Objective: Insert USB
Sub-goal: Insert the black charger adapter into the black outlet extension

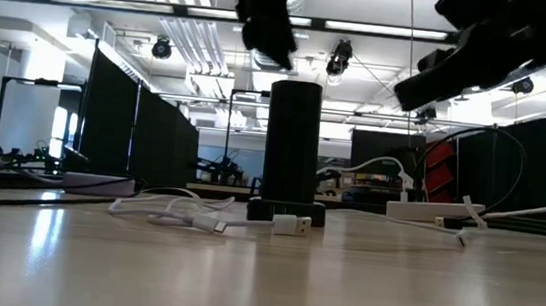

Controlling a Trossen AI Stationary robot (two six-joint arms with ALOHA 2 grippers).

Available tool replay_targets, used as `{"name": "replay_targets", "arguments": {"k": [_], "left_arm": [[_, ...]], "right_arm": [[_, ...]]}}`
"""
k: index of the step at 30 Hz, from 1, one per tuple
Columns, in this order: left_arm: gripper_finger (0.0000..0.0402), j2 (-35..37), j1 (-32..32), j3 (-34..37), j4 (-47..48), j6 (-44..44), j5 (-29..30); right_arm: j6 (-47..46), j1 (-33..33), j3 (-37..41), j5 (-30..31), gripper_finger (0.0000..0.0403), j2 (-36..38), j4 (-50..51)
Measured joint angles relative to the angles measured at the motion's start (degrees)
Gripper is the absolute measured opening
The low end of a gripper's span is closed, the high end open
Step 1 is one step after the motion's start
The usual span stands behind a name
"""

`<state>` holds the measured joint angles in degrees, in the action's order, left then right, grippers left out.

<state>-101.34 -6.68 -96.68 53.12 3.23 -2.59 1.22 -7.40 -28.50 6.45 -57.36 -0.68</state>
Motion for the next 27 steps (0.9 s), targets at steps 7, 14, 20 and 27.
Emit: {"name": "replay_targets", "arguments": {"k": [7, 14, 20, 27], "left_arm": [[0.0340, -4.8, 0.9, -9.0, 7.1, -1.2, -4.6], [0.0384, -4.7, 3.1, -9.5, 7.2, -1.2, -3.8], [0.0397, -5.2, 4.4, -6.8, 6.1, -1.2, -3.0], [0.0399, -5.3, 5.1, -4.2, 2.3, -2.6, 2.0]], "right_arm": [[4.4, 3.6, 1.1, 1.1, 0.0145, -4.5, -5.2], [7.8, 6.2, 1.0, 1.1, 0.0145, -12.6, -14.9], [8.5, 7.0, 0.8, -0.5, 0.0145, -16.8, -19.9], [7.3, 7.0, 0.8, -2.0, 0.0145, -16.7, -20.7]]}}
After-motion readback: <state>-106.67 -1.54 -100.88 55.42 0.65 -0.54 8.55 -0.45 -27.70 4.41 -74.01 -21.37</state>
